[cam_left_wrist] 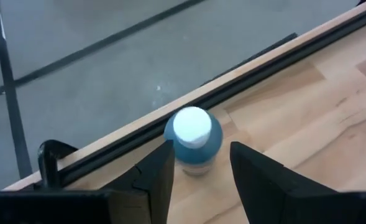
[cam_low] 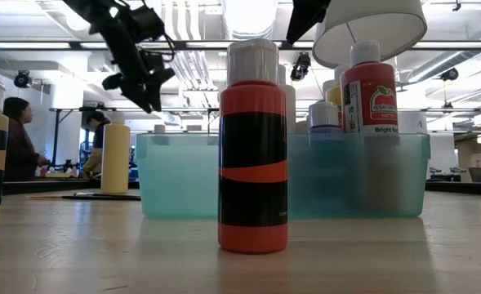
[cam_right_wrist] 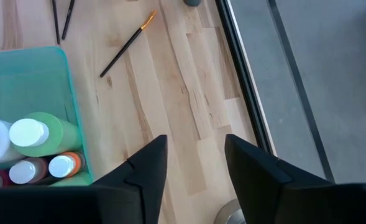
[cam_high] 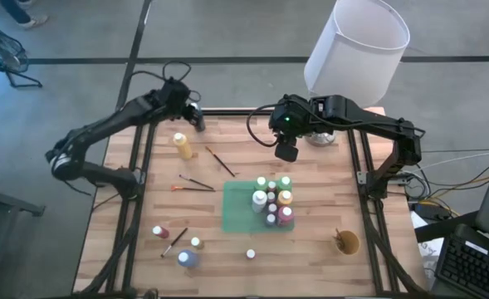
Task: Pick & Place Paint Supplies
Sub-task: Put the black paint bottle into the green bin
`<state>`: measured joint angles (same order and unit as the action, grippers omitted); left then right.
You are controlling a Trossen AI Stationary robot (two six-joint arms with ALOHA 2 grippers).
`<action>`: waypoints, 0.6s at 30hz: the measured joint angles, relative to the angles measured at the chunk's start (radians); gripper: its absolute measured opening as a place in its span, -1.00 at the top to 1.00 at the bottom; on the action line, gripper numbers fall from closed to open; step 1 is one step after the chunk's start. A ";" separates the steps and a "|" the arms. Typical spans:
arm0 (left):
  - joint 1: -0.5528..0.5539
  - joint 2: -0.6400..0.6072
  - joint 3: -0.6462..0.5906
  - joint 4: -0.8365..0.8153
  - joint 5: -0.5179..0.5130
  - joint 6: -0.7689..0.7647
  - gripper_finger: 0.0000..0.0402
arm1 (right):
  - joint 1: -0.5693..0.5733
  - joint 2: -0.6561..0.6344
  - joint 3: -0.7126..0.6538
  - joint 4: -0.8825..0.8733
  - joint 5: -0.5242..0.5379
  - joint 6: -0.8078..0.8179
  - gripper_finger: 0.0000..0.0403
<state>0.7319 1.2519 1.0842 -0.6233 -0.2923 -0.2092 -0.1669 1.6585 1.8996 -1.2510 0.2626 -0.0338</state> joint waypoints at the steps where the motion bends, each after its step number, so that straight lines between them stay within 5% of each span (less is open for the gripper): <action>1: 0.006 0.019 0.012 0.001 0.004 0.004 0.18 | 0.000 0.000 0.000 0.000 0.000 0.000 0.20; 11: 0.027 0.138 0.087 -0.015 0.007 0.051 -0.11 | 0.000 0.000 0.000 0.000 0.000 -0.004 0.09; 18: 0.042 0.158 0.087 -0.016 0.008 0.049 -0.12 | -0.003 0.000 0.000 0.001 0.000 -0.014 0.04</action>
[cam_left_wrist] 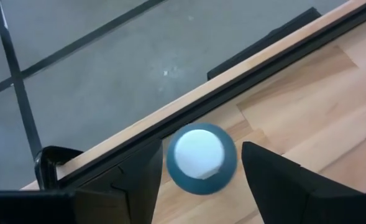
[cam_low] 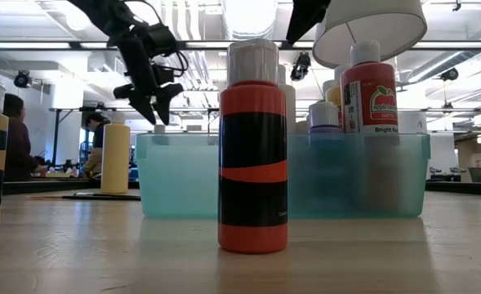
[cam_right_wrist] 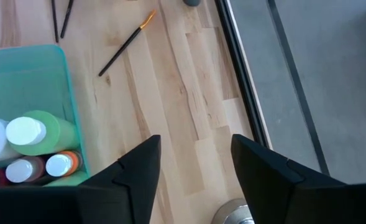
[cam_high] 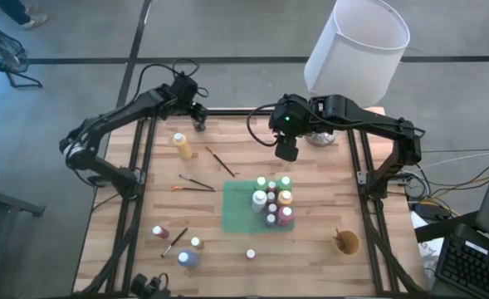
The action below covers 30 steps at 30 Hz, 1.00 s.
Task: Pick & Place Paint Supplies
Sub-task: Put the black paint bottle into the green bin
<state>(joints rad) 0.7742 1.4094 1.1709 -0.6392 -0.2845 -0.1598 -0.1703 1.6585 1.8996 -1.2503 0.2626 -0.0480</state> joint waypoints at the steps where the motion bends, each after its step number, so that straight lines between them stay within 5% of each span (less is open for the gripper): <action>1: 0.005 0.003 0.000 0.000 0.000 -0.005 -0.12 | 0.000 0.000 0.000 0.000 0.000 0.000 0.03; 30: 0.037 0.072 -0.011 0.048 0.056 -0.004 0.01 | -0.001 0.000 0.000 0.000 0.000 -0.008 0.43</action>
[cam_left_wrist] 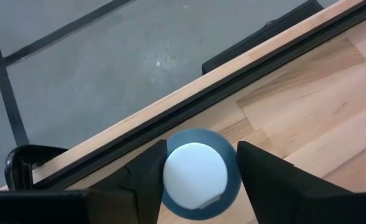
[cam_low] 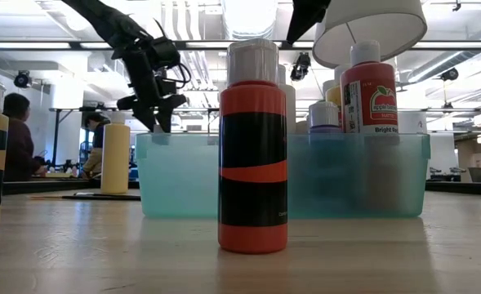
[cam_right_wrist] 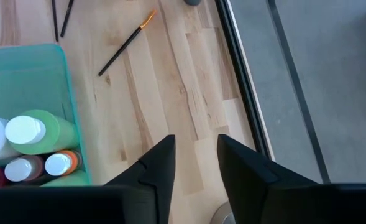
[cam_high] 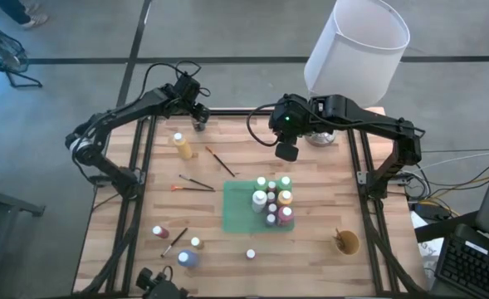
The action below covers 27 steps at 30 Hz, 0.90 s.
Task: Pick & Place Paint Supplies
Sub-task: Put the black paint bottle into the green bin
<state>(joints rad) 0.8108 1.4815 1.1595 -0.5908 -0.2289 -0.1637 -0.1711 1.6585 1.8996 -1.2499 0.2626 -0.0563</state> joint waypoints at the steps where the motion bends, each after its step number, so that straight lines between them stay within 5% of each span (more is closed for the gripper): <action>1: 0.000 0.000 0.000 0.000 0.000 0.004 0.05 | 0.000 0.000 0.000 0.000 0.000 0.000 0.45; 9: 0.000 0.000 0.001 -0.004 0.010 0.011 0.38 | 0.000 0.000 0.000 0.000 0.000 -0.005 0.58; 27: 0.001 -0.061 -0.002 -0.085 0.060 0.135 0.38 | 0.001 0.000 0.000 -0.001 0.000 -0.009 0.76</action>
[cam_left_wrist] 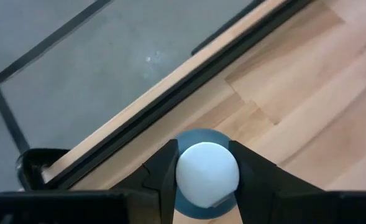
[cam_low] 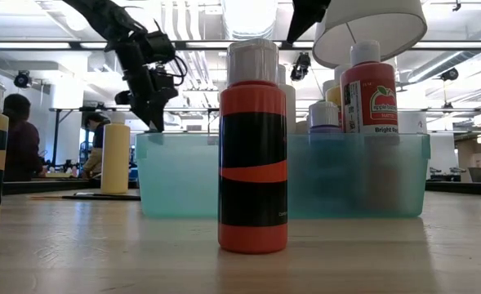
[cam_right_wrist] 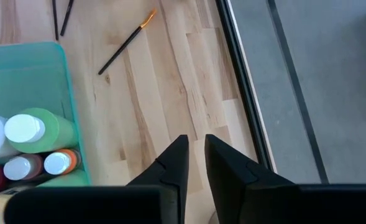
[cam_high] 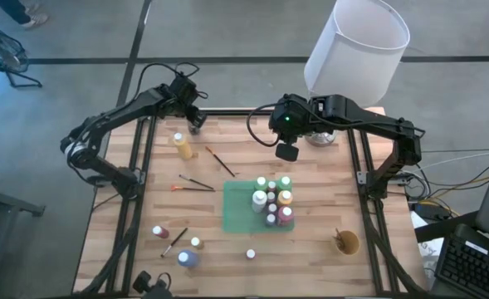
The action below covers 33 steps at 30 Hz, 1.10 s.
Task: Pick & Place Paint Supplies
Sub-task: Put the black paint bottle into the green bin
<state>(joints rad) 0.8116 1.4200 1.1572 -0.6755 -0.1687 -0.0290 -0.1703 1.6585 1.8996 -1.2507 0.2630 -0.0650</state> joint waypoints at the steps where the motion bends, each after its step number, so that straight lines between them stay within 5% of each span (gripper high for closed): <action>1: 0.000 0.000 0.000 -0.001 0.013 0.005 0.38 | 0.000 0.000 0.000 0.000 0.000 0.000 0.76; 19: -0.063 -0.210 0.000 -0.069 0.230 0.100 0.38 | 0.000 0.000 0.000 0.011 0.001 -0.017 0.48; 25: -0.143 -0.322 0.001 -0.067 0.358 0.069 0.38 | -0.001 0.000 0.000 0.012 0.001 -0.016 0.43; 33: -0.322 -0.381 0.001 -0.060 0.368 0.031 0.38 | -0.001 0.000 0.000 0.012 0.001 -0.014 0.38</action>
<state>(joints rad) 0.4898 1.0386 1.1580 -0.7355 0.1993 0.0015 -0.1711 1.6586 1.8996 -1.2388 0.2642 -0.0792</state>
